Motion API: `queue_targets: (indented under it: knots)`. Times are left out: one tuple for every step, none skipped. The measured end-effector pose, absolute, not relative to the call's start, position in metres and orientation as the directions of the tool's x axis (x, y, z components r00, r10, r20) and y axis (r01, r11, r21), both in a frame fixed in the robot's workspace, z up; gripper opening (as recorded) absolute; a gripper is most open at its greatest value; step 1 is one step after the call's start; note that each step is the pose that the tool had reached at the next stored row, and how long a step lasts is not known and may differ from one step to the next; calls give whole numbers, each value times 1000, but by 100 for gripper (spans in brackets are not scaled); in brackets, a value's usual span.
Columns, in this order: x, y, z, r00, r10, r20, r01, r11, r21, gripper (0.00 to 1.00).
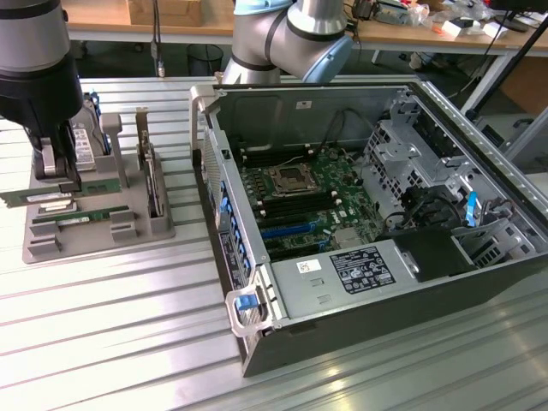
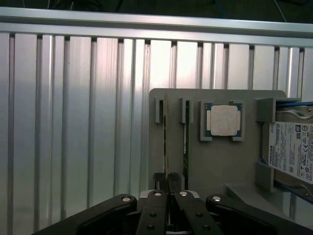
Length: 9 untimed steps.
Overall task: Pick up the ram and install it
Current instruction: 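Pick up the ram and move it above insertion slot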
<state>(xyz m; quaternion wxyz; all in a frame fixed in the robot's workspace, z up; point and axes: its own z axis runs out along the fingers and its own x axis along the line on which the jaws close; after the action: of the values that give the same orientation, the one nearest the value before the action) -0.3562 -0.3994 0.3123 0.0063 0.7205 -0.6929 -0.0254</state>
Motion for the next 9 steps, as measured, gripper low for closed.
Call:
queue_targets:
  knots:
    - [-356, -399, 313, 38, -999, -28, -998, -40, 44, 12]
    - [-356, -399, 314, 38, -999, -28, -998, -40, 44, 12]
    - [-356, -399, 314, 38, -999, -28, -998, -40, 44, 12]
    - [-356, -399, 315, 38, -999, -28, -998, -40, 44, 12]
    - [-356, -399, 316, 38, -999, -28, -998, -40, 44, 12]
    - [-356, -399, 317, 38, -999, -28, -998, -40, 44, 12]
    - [-356, -399, 318, 38, -999, -28, -998, -40, 44, 12]
    - [-356, -399, 320, 38, -999, -28, -998, -40, 44, 12]
    - [-356, -399, 321, 38, -999, -28, -998, -40, 44, 12]
